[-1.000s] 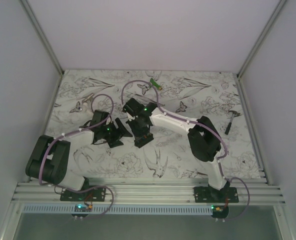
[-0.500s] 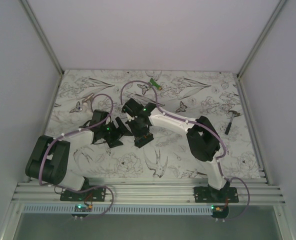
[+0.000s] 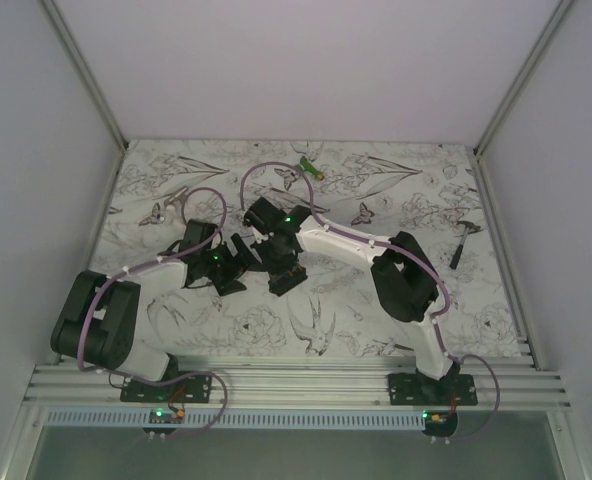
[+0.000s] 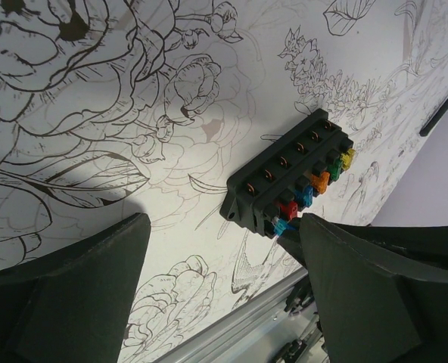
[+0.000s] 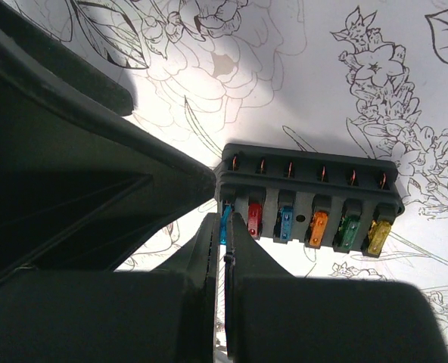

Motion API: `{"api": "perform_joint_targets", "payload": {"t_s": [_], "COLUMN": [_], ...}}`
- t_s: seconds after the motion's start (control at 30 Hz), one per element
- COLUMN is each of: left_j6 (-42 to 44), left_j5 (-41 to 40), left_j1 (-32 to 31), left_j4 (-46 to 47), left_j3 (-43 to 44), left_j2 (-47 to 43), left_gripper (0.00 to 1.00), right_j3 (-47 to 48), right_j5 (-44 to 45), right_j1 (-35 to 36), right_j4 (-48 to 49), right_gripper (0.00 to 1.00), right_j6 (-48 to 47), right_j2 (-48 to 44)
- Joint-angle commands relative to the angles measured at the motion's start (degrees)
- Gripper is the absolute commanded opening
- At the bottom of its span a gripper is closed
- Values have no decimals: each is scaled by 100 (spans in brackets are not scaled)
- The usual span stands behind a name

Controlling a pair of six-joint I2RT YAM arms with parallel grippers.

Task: Snap on the fuse box
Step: Install the fuse at the fuse box base.

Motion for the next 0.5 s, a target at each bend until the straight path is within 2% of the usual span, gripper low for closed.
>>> {"api": "perform_joint_targets", "payload": {"t_s": [0.0,0.47], "left_j6": [208,193], "left_j5": [-465,-482], "left_j1": [69,72], "left_j4": [-576,-587], "left_j3": [-140,-165], "left_j2": [218,192], "left_gripper": [88,92], "right_j3": [196,196], "right_j5": [113,125], "right_j1": [80,80], "right_j4": [-78,-114], "right_gripper": [0,0], "right_j6": [-38,-37], "right_j2": [-45,-186]}}
